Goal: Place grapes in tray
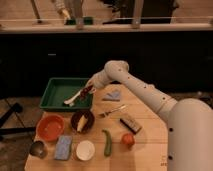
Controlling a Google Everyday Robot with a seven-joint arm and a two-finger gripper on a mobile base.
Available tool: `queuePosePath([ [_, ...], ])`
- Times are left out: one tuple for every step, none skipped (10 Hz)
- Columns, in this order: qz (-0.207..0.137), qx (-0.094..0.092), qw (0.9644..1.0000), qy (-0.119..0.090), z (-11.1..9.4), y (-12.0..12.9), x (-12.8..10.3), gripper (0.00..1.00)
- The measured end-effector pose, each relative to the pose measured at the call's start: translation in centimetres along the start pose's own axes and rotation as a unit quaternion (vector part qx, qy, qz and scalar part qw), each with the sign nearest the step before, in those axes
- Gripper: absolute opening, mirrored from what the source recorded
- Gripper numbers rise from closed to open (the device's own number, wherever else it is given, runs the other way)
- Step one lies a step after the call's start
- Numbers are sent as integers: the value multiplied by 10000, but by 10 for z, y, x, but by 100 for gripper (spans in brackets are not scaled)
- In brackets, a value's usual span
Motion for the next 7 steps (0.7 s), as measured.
queuePosePath([
  [-67,-39,9999,-95,8,-5,-5,0],
  [-118,-68,9998,-166,14,-8,-9,0],
  [-162,-108,9995,-248,22,-11,-12,0],
  [-171,-135,9993,-291,28,-12,-12,0],
  [-169,-156,9992,-318,32,-12,-12,0],
  [-187,-200,9990,-366,39,-13,-15,0],
  [-181,-244,9987,-402,45,-13,-15,0],
])
